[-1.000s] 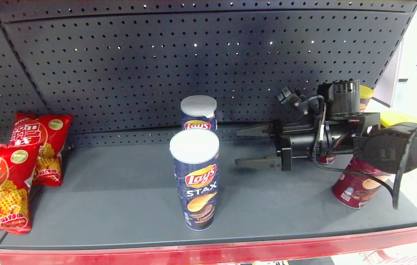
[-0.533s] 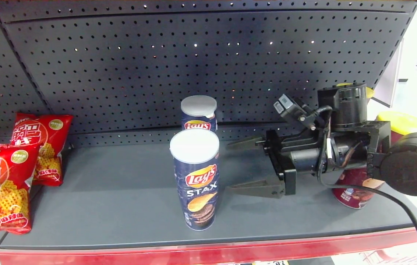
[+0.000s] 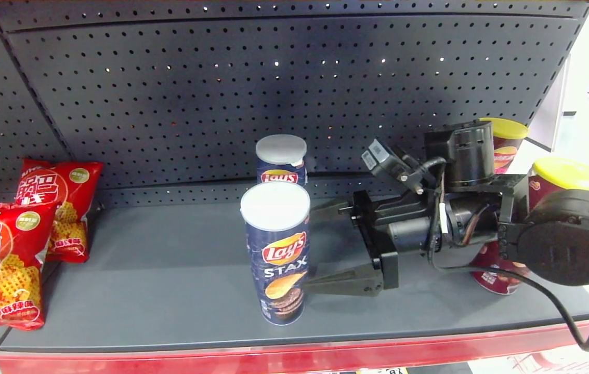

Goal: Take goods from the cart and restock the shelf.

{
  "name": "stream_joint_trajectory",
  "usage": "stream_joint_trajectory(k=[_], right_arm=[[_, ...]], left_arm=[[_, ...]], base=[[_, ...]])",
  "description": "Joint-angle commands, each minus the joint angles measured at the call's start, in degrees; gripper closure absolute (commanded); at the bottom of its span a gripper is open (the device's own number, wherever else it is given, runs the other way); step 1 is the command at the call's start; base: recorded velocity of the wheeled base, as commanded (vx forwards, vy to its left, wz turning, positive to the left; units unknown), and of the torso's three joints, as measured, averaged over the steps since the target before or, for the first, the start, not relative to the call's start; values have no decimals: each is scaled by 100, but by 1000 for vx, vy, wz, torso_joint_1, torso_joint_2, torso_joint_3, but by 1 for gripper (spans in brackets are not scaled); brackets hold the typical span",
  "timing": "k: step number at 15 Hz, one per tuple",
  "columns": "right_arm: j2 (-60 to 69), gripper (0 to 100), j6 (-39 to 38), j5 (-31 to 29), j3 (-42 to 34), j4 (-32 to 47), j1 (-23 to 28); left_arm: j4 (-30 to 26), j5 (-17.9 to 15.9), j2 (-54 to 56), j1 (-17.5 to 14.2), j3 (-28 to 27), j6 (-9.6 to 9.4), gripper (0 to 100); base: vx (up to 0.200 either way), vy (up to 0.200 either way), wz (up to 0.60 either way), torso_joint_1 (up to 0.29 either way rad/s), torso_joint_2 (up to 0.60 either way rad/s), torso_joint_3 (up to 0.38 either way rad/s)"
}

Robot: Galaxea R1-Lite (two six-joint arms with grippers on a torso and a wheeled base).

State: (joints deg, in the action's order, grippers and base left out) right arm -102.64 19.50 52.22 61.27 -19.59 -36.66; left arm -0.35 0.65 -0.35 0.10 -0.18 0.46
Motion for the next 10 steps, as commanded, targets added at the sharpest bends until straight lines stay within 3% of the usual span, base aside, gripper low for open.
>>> stream_joint_trajectory(k=[1,10], right_arm=[[-98,0,-8,-2,34,-1,-87],[43,0,-26,-2,-186,17,-158]], left_arm=[[0,6,-9,-1,9,-2,0],[0,6,-9,-1,1,6,0]], base=[[0,0,0,0,0,0],[0,0,0,0,0,0]])
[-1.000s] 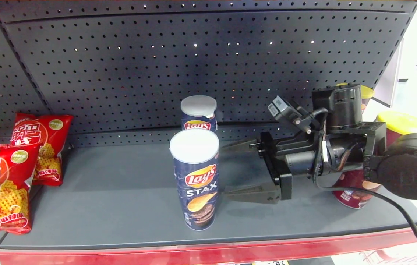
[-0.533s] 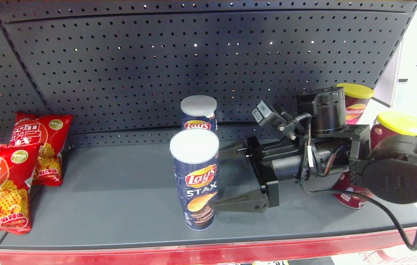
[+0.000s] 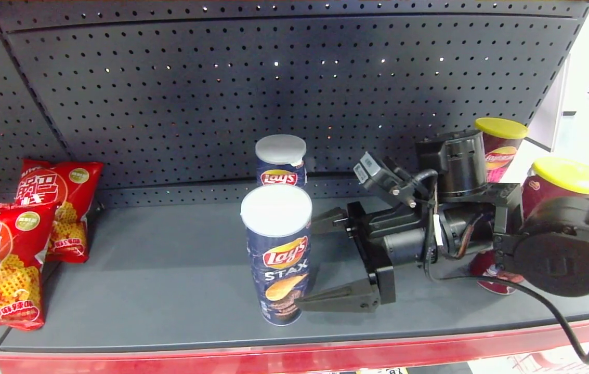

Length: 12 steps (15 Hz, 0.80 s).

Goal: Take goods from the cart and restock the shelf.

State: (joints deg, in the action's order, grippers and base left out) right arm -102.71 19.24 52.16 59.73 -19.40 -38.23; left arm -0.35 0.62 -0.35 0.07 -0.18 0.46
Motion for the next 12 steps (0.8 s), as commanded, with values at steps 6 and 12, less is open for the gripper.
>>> stream_joint_trajectory(k=[6,12], right_arm=[[75,0,1,-4,-190,6,17],[31,0,1,-22,-252,6,61]], left_arm=[[0,-1,-9,1,1,-2,0],[0,-1,-9,1,1,6,0]], base=[[0,0,0,0,0,0],[0,0,0,0,0,0]])
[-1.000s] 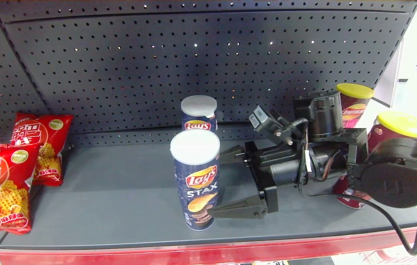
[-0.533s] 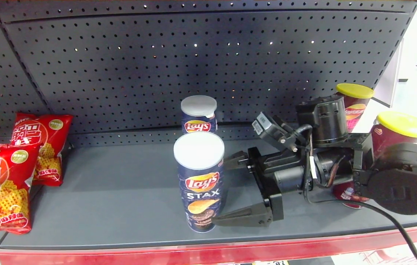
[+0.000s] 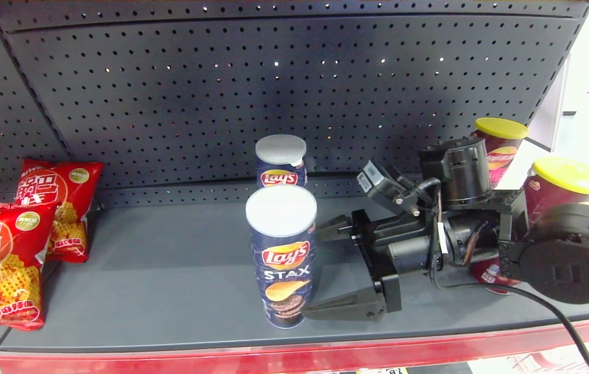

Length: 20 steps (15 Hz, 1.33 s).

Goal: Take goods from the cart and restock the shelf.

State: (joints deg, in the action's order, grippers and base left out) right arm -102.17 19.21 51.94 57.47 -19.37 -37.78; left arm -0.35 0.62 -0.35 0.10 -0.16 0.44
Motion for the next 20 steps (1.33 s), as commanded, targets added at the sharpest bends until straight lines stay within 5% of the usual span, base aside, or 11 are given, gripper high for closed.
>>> stream_joint_trajectory(k=[1,20], right_arm=[[-31,0,4,-18,-34,-5,60],[180,0,-14,-26,-306,12,148]], left_arm=[[0,-1,-9,-1,-2,0,0],[0,-1,-9,-1,-2,0,0]], base=[[0,0,0,0,0,0],[0,0,0,0,0,0]])
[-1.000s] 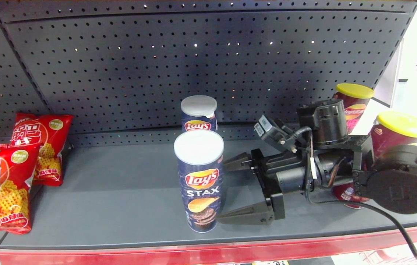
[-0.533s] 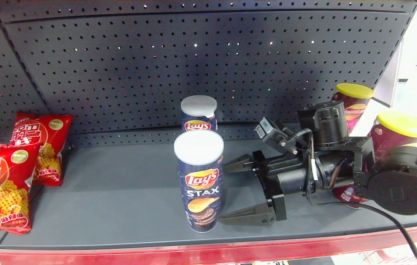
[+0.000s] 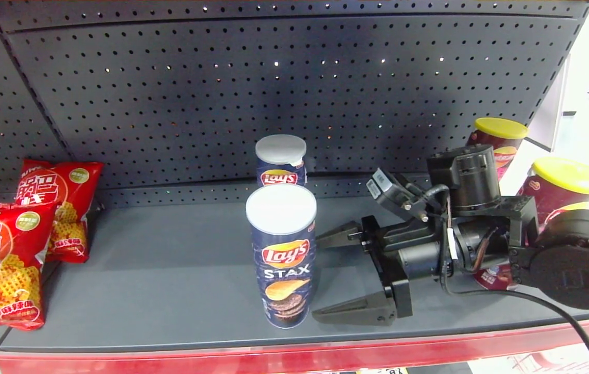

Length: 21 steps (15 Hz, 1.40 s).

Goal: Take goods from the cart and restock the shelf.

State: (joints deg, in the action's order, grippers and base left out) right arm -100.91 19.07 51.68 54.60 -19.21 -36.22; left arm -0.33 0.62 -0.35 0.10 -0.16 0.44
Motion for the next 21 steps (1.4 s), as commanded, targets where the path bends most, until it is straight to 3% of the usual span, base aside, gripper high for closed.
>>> stream_joint_trajectory(k=[1,13,21], right_arm=[[63,0,1,0,-46,-4,-8],[186,0,9,0,-257,-4,-26],[-201,0,9,0,191,-21,71]], left_arm=[[-2,-1,-9,-1,7,9,0],[-2,8,-9,-1,-2,0,0],[-2,8,-9,-1,7,9,0]], base=[[0,0,0,0,0,0],[0,0,0,0,0,0],[0,0,0,0,0,0]])
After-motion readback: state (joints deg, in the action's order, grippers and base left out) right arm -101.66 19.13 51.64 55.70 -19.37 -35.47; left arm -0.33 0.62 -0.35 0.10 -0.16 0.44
